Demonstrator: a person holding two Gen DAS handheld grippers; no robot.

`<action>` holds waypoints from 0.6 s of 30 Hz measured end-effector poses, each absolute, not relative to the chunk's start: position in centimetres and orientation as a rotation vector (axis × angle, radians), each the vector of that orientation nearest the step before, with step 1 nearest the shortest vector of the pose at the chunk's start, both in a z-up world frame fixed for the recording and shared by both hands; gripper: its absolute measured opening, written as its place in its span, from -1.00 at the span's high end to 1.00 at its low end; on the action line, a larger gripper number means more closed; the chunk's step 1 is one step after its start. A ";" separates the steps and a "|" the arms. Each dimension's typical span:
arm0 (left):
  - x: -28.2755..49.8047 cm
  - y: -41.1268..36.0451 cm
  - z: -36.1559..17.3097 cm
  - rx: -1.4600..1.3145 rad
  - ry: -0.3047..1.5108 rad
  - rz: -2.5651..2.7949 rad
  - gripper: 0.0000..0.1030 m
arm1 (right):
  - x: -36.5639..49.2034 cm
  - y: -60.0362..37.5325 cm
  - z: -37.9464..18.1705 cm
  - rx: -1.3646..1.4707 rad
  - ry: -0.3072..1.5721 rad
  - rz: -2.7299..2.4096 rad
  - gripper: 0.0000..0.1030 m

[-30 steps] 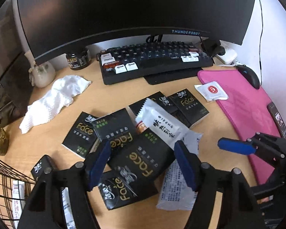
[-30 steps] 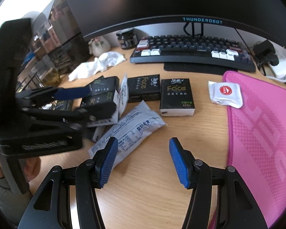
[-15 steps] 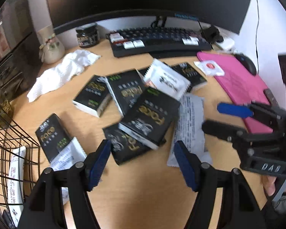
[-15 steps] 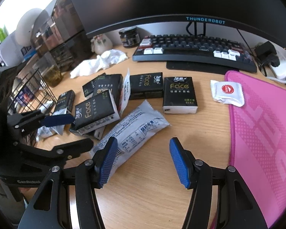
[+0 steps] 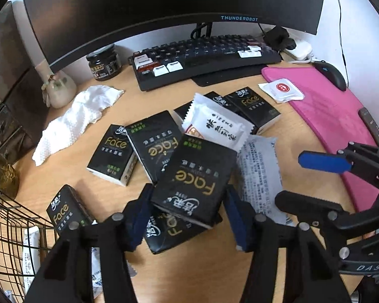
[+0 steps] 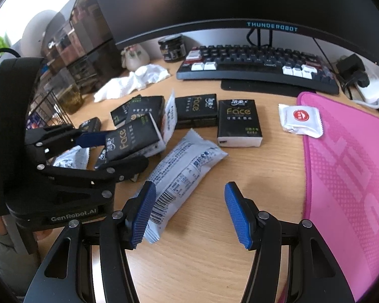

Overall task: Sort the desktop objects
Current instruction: 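Grasp a black Face tissue pack with the left tool while the right grasps a white snack bag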

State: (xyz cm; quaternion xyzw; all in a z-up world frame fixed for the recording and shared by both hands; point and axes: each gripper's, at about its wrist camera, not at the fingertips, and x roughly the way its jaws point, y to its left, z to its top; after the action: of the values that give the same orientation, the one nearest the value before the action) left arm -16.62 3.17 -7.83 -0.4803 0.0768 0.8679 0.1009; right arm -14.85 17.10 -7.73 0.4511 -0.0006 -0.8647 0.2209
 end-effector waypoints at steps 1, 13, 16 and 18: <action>-16.5 2.9 -7.8 -1.425 0.215 2.568 -0.16 | -14.9 17.1 -7.7 1.246 -0.002 -2.389 -0.11; -13.6 -0.9 -7.5 -1.461 0.065 2.646 -0.11 | -17.1 13.6 -8.6 1.314 -0.017 -2.405 -0.18; -13.2 -1.2 -7.5 -1.460 0.048 2.642 -0.09 | -17.6 12.5 -9.0 1.318 0.068 -2.447 -0.19; -13.0 -1.1 -7.5 -1.457 0.054 2.644 -0.09 | -17.7 12.4 -9.1 1.322 0.100 -2.473 -0.18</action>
State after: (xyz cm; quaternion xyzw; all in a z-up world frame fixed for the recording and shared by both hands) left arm -13.01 -1.13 -7.48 -0.4816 0.0179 0.8741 0.0612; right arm -17.67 12.36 -9.08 0.4645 0.0353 -0.8690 0.1668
